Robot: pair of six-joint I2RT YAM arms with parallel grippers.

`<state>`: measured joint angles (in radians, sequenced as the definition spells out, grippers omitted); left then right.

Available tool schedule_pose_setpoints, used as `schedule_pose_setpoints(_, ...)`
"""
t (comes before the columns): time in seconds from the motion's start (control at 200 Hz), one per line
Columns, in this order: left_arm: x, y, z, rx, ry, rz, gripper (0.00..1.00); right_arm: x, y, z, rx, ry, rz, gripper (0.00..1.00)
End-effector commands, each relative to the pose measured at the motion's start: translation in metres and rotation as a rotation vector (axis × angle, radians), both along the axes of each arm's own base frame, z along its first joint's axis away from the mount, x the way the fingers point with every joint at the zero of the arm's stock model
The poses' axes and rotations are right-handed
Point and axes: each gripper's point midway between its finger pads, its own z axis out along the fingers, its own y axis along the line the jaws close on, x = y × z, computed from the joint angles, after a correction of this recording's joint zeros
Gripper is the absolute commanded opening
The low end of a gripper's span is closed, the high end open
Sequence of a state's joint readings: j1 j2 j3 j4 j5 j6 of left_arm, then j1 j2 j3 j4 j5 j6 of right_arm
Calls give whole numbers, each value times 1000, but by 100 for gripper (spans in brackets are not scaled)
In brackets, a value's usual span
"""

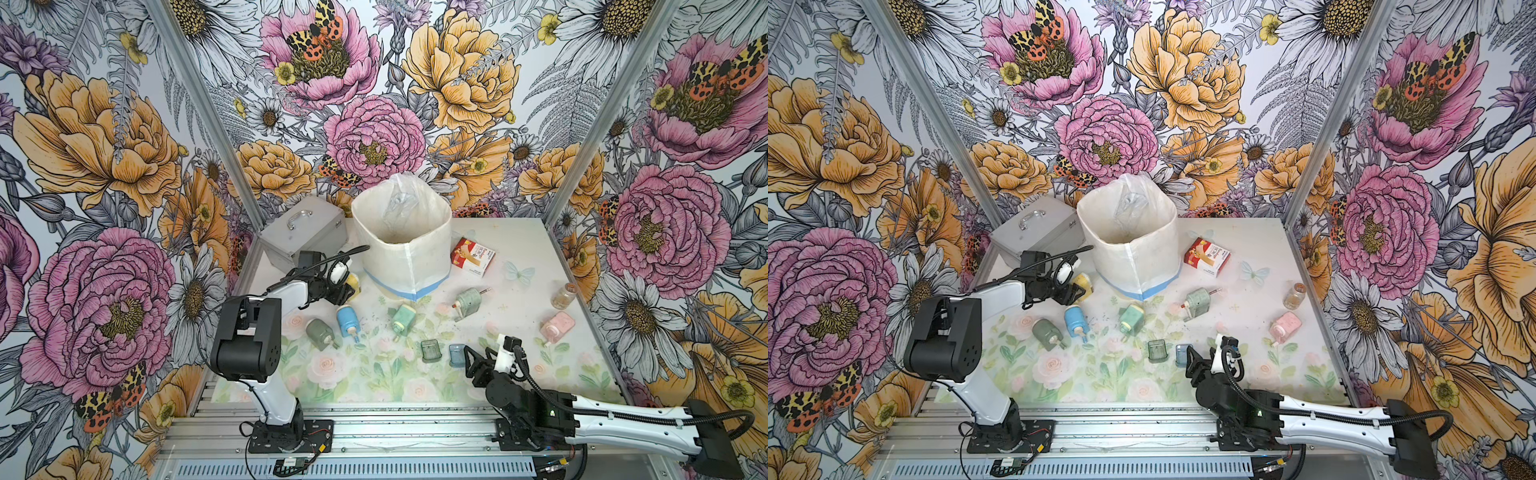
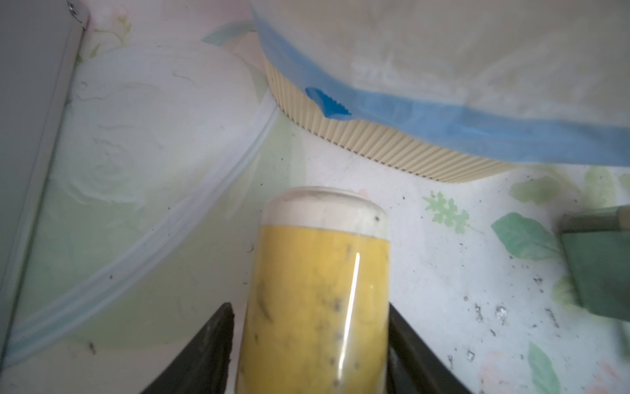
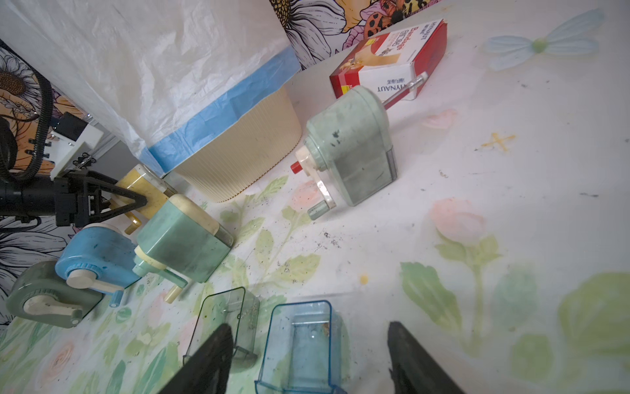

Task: Take out the pencil sharpener tray and clean the shavings
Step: Pick up the pencil sharpener from the center of the board.

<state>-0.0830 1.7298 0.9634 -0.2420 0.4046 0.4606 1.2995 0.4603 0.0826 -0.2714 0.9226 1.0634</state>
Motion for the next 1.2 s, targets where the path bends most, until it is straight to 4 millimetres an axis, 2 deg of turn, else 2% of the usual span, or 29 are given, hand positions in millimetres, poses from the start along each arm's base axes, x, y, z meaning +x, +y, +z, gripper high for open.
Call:
schedule_pose_setpoints(0.0, 2, -2, 1, 1, 1, -19, 59, 1, -9, 12, -61, -28, -13, 72)
schedule_pose_setpoints(0.3, 4, 2, 6, -3, -26, 11, 32, 2, -8, 29, -83, -48, -3, 71)
schedule_pose_setpoints(0.365, 7, 5, 8, 8, -37, 26, 24, 2, -8, 31, -90, -51, 1, 71)
schedule_pose_setpoints(0.681, 17, 11, 28, 18, -51, 83, 19, 2, -7, 41, -99, -58, 7, 70)
schedule_pose_setpoints(0.781, 17, 11, 27, 17, -40, 93, 15, 3, -7, 43, -98, -61, 4, 69)
schedule_pose_setpoints(0.901, 21, 11, 27, 22, -38, 110, 14, 4, -5, 48, -111, -65, 1, 69)
schedule_pose_setpoints(1.041, 27, 6, 42, -2, -55, 120, 14, 5, 1, 55, -156, -67, 21, 69)
schedule_pose_setpoints(1.196, 26, 4, 66, 6, -69, 140, 14, 7, 9, 74, -190, -86, 41, 69)
